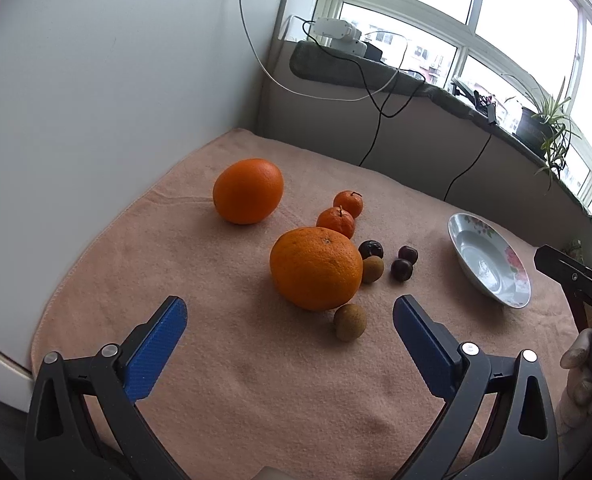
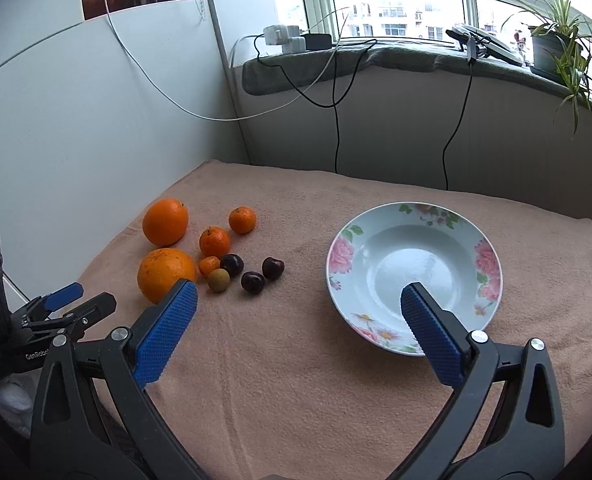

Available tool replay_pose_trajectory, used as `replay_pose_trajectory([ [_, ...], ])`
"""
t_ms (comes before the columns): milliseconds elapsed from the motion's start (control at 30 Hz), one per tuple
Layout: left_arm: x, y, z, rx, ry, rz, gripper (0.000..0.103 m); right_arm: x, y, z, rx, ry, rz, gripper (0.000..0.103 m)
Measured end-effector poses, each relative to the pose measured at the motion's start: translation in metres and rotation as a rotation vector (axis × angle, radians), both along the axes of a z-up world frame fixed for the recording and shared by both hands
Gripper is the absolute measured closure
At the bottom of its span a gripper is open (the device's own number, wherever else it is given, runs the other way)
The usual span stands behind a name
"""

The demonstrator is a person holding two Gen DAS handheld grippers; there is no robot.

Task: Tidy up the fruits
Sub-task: 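Move the right tool to the large orange and open around it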

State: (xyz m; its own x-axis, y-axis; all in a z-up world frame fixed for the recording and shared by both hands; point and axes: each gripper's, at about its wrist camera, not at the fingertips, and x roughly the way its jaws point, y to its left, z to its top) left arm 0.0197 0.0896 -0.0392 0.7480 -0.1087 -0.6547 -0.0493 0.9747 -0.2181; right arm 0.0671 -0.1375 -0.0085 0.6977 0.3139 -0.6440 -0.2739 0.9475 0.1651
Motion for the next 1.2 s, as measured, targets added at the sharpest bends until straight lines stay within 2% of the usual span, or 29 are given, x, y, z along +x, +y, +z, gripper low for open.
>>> replay_pose_trajectory([
  [167, 0.009, 0.006, -0.01, -0.066, 0.035, -0.039, 0.007, 0.018, 0.033, -0.01, 0.04, 0.09, 0.093, 0.0],
  [300, 0.018, 0.007, -0.017, -0.071, 0.049, -0.08, 0.012, 0.032, 0.061, -0.018, 0.075, 0.16, 0.167, 0.001],
  [433, 0.028, 0.014, -0.021, -0.099, 0.06, -0.116, 0.017, 0.046, 0.086, -0.026, 0.087, 0.207, 0.213, 0.007],
  [533, 0.034, 0.02, -0.023, -0.123, 0.065, -0.142, 0.018, 0.06, 0.094, -0.036, 0.152, 0.299, 0.227, 0.017],
  [667, 0.041, 0.025, -0.028, -0.157, 0.084, -0.173, 0.022, 0.067, 0.103, -0.042, 0.18, 0.344, 0.241, 0.027],
  [800, 0.048, 0.026, -0.033, -0.177, 0.106, -0.199, 0.026, 0.073, 0.113, -0.049, 0.214, 0.392, 0.266, 0.028],
  [1200, 0.061, 0.022, -0.04, -0.215, 0.14, -0.235, 0.027, 0.088, 0.124, -0.064, 0.247, 0.475, 0.285, 0.028],
])
